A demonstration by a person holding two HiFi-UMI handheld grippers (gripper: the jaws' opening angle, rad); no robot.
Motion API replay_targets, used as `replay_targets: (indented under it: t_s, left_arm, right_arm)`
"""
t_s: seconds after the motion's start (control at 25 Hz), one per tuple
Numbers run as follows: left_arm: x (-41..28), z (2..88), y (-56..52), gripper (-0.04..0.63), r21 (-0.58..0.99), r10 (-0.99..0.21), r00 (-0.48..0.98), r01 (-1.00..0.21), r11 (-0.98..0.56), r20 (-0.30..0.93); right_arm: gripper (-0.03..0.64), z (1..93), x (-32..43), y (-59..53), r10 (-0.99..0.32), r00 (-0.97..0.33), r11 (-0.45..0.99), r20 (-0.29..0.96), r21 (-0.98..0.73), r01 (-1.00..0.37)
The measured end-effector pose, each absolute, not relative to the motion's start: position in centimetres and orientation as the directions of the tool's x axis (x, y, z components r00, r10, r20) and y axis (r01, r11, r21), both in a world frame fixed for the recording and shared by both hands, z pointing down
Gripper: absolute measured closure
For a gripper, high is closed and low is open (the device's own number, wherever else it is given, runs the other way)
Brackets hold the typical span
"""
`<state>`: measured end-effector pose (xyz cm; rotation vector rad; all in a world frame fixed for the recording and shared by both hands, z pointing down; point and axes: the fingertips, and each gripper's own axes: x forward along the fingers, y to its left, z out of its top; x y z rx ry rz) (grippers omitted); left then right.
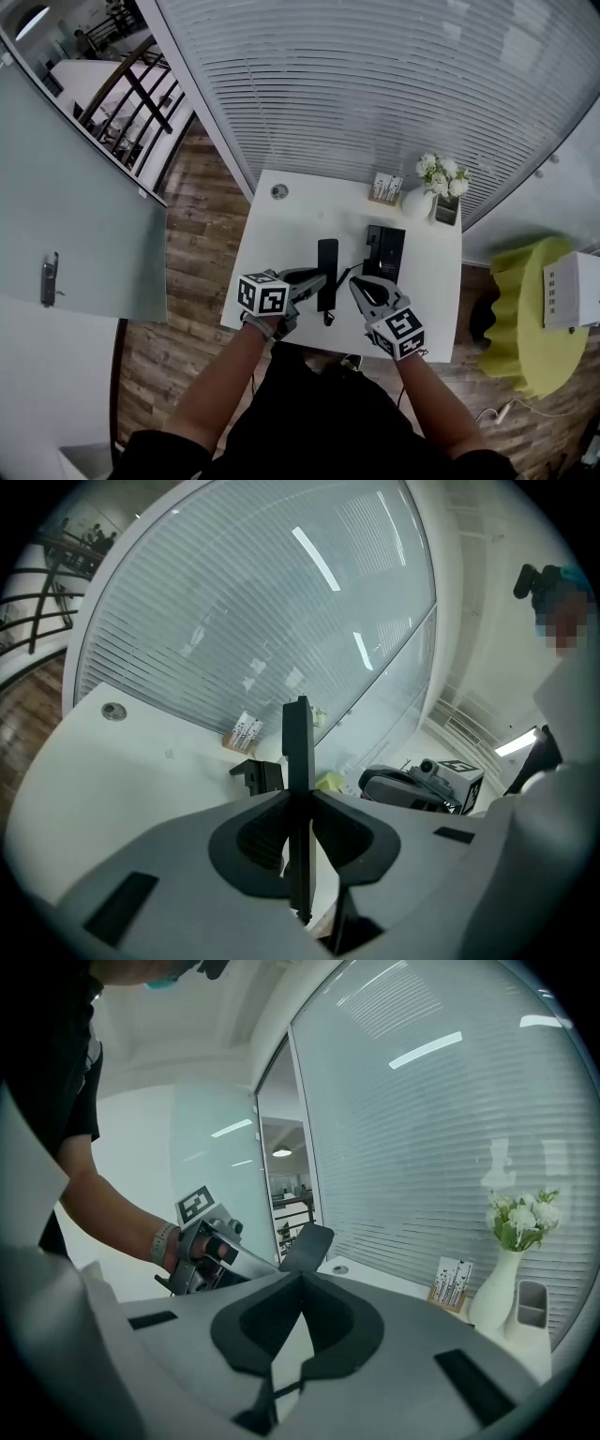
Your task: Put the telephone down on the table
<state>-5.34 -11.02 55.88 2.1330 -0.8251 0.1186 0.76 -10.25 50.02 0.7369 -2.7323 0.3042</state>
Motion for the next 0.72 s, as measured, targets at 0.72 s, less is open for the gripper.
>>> replay_targets:
  t_s: [0.72]
  left_arm:
    - [-16.9,58.7,-14.4,0.517,0.717,-0.362,0.852,-0.516,-0.469,0.377]
  right_arm:
    - [0.595,52.5,-9.4,-13.5,-0.543,-0.750,0.753,0.378,-0.178,-0.634]
